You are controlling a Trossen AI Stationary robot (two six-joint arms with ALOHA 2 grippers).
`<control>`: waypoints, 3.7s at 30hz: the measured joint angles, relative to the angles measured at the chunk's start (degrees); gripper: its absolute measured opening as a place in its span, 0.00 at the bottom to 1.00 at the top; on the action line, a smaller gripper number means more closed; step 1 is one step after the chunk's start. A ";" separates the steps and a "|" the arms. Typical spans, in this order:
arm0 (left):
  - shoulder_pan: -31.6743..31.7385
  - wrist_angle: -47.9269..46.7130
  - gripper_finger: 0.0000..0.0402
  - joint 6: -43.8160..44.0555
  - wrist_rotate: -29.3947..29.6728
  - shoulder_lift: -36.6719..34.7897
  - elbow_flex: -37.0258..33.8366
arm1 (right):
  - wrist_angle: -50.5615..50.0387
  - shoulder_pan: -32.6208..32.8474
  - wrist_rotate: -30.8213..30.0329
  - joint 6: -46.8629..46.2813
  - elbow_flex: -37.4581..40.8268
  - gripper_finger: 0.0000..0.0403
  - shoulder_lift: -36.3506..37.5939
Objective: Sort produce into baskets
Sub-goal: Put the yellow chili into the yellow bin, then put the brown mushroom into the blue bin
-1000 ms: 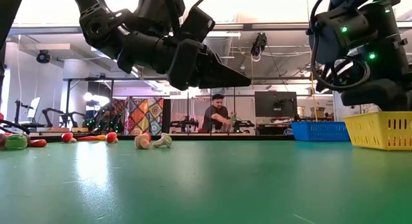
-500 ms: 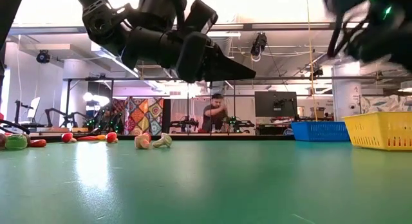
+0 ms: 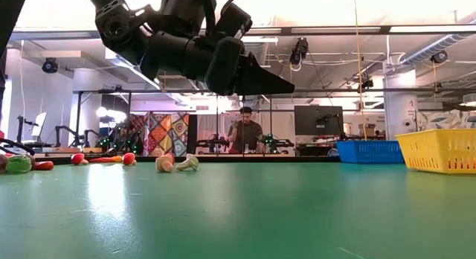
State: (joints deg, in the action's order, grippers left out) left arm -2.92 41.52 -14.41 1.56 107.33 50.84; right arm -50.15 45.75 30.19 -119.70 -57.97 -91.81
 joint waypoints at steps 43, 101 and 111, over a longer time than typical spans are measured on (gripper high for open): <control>0.02 -0.09 0.21 1.55 -0.07 0.02 1.71 | 14.02 2.63 4.23 4.31 8.91 0.10 -3.32; -0.79 -22.58 0.21 1.57 4.52 -7.77 2.00 | -18.04 -32.74 -42.63 38.01 12.12 0.38 19.81; -1.12 -43.28 0.21 14.73 11.42 -11.65 1.98 | -3.16 -23.51 -76.70 59.51 5.02 0.50 18.55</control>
State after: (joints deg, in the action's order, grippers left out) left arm -4.03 -1.76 0.32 12.98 95.68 52.82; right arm -53.31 22.24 -46.51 -60.19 -52.95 -73.26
